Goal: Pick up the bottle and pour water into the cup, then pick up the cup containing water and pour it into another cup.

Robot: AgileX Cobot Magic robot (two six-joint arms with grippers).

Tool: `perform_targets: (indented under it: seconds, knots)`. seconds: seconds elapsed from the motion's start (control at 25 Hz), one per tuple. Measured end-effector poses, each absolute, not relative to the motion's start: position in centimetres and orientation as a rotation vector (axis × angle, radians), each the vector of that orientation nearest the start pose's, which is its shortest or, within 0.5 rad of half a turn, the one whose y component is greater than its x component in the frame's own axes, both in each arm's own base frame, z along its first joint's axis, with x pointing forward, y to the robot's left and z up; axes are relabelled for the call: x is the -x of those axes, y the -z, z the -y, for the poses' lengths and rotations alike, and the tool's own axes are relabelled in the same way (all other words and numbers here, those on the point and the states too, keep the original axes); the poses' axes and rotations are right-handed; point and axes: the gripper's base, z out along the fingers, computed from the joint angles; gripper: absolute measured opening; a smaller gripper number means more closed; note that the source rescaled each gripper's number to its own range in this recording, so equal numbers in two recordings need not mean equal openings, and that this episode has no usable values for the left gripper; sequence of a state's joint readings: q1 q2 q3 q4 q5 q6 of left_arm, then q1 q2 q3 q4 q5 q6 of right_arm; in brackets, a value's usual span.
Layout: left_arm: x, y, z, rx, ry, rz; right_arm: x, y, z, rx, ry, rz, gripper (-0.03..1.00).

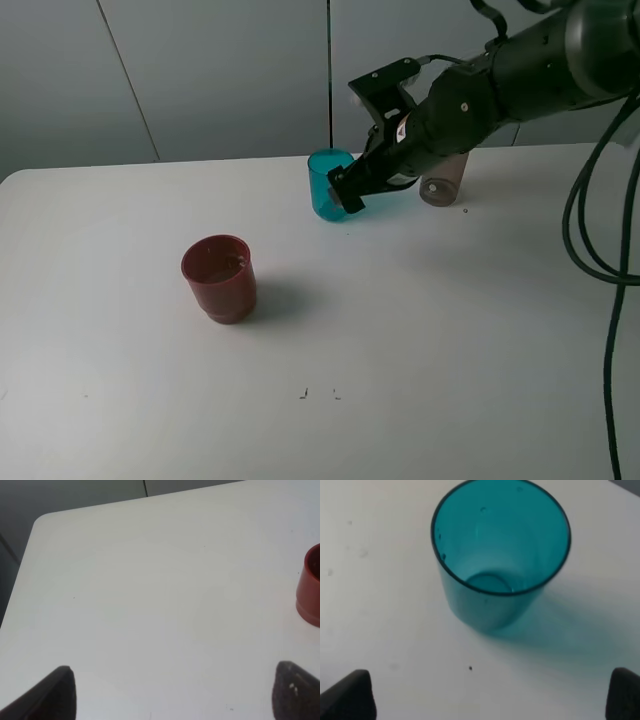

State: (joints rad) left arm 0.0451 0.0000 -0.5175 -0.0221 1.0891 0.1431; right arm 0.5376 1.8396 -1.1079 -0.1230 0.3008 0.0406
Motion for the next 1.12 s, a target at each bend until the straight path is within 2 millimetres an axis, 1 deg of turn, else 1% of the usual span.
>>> perform_targets:
  seconds: [0.2, 0.32, 0.52, 0.56, 0.72, 0.84, 0.96, 1.12]
  knots:
    - [0.8, -28.0, 0.2, -0.102, -0.09, -2.054, -30.1, -22.4, -17.3, 0.741, -0.094, -2.494, 1.0]
    - [0.8, -28.0, 0.2, -0.102, -0.09, -2.054, -28.1, -23.8, -16.2, 0.717, -0.109, -2.538, 1.0]
    - [0.8, -28.0, 0.2, -0.102, -0.09, -2.054, -24.1, -24.9, -13.9, 0.703, -0.122, -2.545, 1.0]
    - [0.8, -28.0, 0.2, -0.102, -0.09, -2.054, -23.2, -25.4, -13.4, 0.697, -0.129, -2.53, 1.0]
    - [0.8, -28.0, 0.2, -0.102, -0.09, -2.054, -19.2, -26.9, -11.0, 0.681, -0.138, -2.515, 1.0]
    - [0.8, -28.0, 0.2, -0.102, -0.09, -2.054, -16.2, -27.6, -9.2, 0.68, -0.128, -2.533, 1.0]
    - [0.8, -28.0, 0.2, -0.102, -0.09, -2.054, -13.1, -27.5, -7.3, 0.68, -0.115, -2.562, 1.0]
    - [0.8, -28.0, 0.2, -0.102, -0.09, -2.054, -9.7, -27.3, -5.2, 0.663, -0.126, -2.524, 1.0]
